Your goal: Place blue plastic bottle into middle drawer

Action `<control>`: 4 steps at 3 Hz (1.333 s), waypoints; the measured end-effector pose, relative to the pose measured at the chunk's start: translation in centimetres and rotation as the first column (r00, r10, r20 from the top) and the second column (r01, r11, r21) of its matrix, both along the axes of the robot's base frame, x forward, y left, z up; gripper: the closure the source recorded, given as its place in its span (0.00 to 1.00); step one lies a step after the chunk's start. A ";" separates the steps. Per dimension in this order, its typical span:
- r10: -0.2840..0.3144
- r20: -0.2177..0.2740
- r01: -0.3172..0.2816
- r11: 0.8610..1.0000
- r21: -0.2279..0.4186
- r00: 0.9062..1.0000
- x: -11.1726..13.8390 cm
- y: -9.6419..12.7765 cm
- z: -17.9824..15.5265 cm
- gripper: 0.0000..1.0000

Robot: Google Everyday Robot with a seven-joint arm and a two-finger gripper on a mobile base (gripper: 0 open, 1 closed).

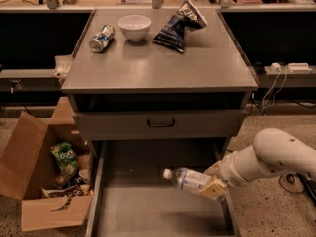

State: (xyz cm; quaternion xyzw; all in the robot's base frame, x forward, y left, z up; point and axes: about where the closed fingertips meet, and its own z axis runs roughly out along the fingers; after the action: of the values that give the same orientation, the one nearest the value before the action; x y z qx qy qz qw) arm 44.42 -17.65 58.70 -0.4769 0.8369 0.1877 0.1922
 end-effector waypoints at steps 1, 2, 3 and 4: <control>-0.027 -0.037 0.027 0.999 0.017 0.999 0.3 0.2 -4.7 1.00; -0.030 -0.083 0.032 0.999 0.025 0.996 0.3 0.2 -8.4 1.00; -0.025 -0.142 0.028 0.999 0.024 0.990 -0.3 0.1 -11.9 1.00; -0.016 -0.186 0.020 1.000 0.023 0.982 -0.9 0.0 -14.2 1.00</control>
Offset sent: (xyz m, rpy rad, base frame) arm 0.0040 0.0002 -0.1314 0.0361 0.1386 -0.0412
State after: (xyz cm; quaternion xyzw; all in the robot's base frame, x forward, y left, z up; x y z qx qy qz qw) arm 43.56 -17.66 44.53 -0.4472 0.8531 0.2401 0.1208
